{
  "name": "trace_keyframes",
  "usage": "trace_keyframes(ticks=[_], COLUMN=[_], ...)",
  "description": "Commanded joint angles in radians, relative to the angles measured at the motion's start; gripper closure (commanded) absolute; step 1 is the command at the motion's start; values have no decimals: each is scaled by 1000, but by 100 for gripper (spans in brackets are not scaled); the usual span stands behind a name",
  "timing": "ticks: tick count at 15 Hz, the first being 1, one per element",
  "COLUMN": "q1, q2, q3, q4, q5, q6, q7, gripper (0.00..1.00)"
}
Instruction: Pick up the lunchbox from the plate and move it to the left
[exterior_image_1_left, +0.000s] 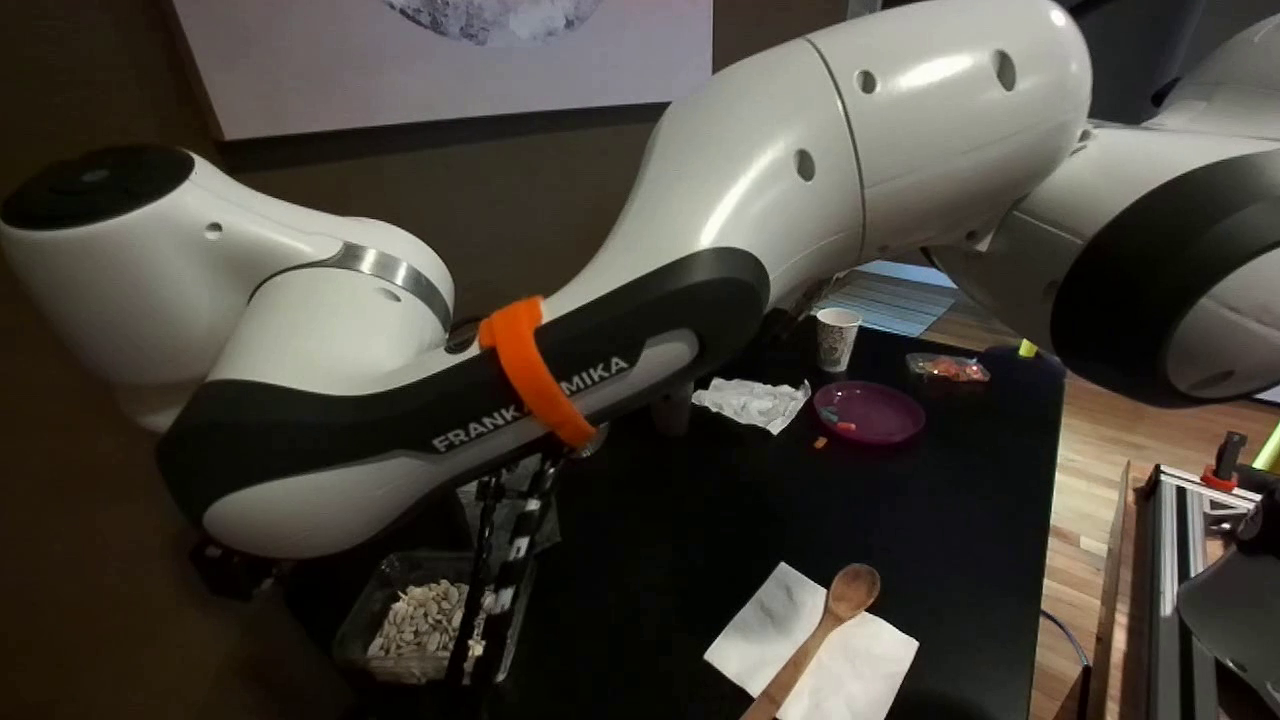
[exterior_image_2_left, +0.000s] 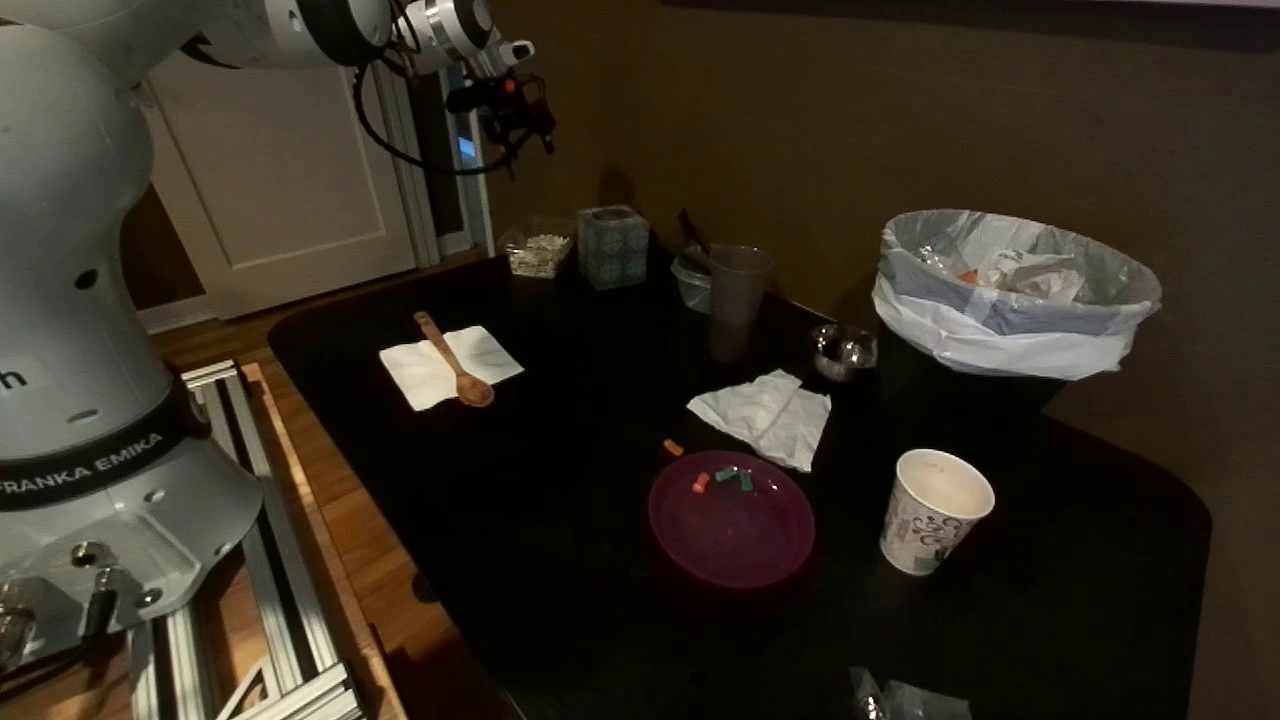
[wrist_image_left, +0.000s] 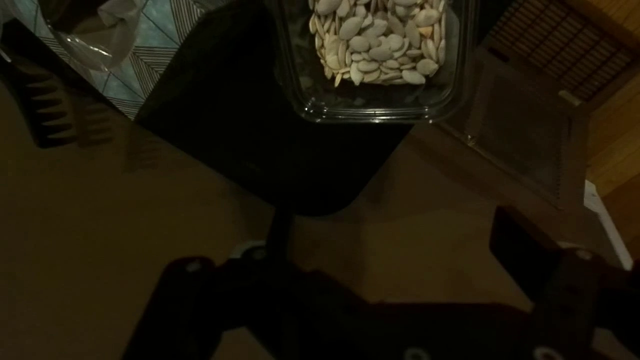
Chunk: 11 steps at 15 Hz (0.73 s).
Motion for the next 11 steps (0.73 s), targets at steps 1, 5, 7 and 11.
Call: trace_keyframes(ticks=[1, 5, 7, 11], q1=[-29, -103, -144, -167], q2=[-34, -98, -125, -100], q3=[3, 41, 62, 58], q4=[-11, -50, -69, -19], q5=[10, 65, 90, 78], q6=[-16, -45, -52, -23], q7=[-18, -85, -144, -162], gripper=[0, 0, 0, 0])
